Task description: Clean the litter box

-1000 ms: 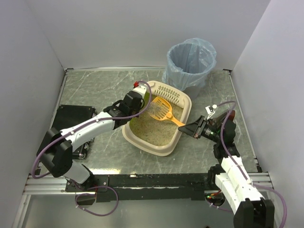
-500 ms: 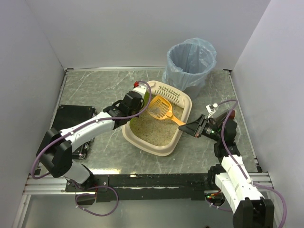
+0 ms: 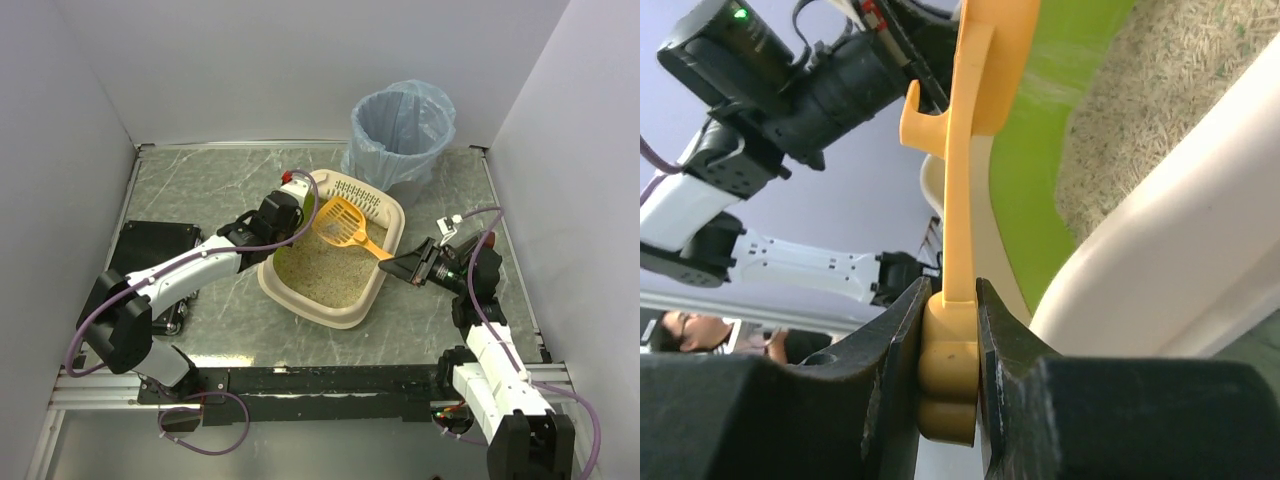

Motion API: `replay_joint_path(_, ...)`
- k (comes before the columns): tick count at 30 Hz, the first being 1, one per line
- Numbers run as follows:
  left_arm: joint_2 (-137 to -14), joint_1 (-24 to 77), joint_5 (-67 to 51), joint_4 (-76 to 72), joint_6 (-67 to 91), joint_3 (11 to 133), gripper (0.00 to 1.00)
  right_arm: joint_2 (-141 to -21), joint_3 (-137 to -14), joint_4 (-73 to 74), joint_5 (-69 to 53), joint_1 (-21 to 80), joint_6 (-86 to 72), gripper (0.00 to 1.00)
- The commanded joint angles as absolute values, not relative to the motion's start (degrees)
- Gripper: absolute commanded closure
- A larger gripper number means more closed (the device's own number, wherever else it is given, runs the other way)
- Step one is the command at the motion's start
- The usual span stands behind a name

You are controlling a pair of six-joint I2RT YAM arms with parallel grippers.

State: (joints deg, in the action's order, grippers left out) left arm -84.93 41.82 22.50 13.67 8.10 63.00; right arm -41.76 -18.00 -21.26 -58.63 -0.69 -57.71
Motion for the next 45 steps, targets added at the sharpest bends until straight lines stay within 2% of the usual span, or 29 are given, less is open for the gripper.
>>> replay_joint_path(1,-80.95,41.84,22.32,-1.31,11.52,66.27,0.99,-39.12,-21.88,-13.09,-54.69,-1.94,-49.84,1.0)
replay_joint_path(4,-80.51,41.84,22.41,-2.02,11.51,65.57,0.99,-42.18,-20.74,-24.69,-59.4,-1.76,-57.55,1.0)
replay_joint_path(5,-80.59,41.75,22.41,-1.24,11.69,66.09,0.99,-42.8,-21.09,-23.39,-60.11,-2.19,-56.87,1.0)
replay_joint_path(7,-80.77,41.75,22.67,-0.7,12.04,66.44,0.99,-41.49,-21.45,-15.25,-53.9,-2.46,-52.05,1.0)
replay_joint_path(9,-80.51,41.75,22.33,-1.93,11.69,65.57,0.99,-43.23,-19.08,-24.47,-54.74,-0.88,-58.5,1.0)
replay_joint_path(10,-80.42,41.75,22.06,-2.63,11.69,65.31,0.99,-44.72,-18.64,-33.05,-58.93,-0.27,-61.67,1.0)
replay_joint_path(12,-81.03,41.75,21.88,-1.68,12.3,66.0,0.99,-46.23,-19.86,-28.25,-60.99,-1.22,-61.46,1.0)
replay_joint_path(14,-81.3,41.75,22.23,-0.88,12.39,66.97,0.99,-43.09,-22.22,-14.23,-55.66,-1.85,-52.61,1.0)
replay_joint_path(17,-81.21,41.66,22.94,-1.14,12.04,66.45,0.99,-42.28,-24.68,-12.5,-58.25,-1.76,-52.56,1.0)
replay_joint_path(20,-81.3,41.66,23.29,-1.14,12.74,66.71,0.99,-40.52,-29.68,0.22,-50.93,-1.76,-42.15,1.0)
replay_joint_path(25,-82.44,41.57,23.38,-0.97,14.5,68.64,0.99,-44.64,-31.28,-7.64,-58.27,-1.58,-48.77,1.0)
replay_joint_path(31,-83.76,41.57,25.22,-0.35,15.73,70.48,0.99,-45.97,-36.99,-6.51,-54.85,-1.67,-47.9,1.0)
replay_joint_path(35,-84.72,41.57,25.14,-0.18,16.52,71.63,0.99,-48.95,-45.86,1.83,-52.82,-2.46,-44.3,1.0)
replay_joint_path(40,-85.08,41.48,24.34,-0.18,17.14,72.24,0.99,-51.58,-49.3,-4.03,-55.11,-4.92,-50.61,1.0)
replay_joint_path(45,-86.57,41.48,24.96,-0.35,17.23,73.91,0.99,-54.75,-54.66,-2.21,-55.2,-5.71,-51.33,1.0)
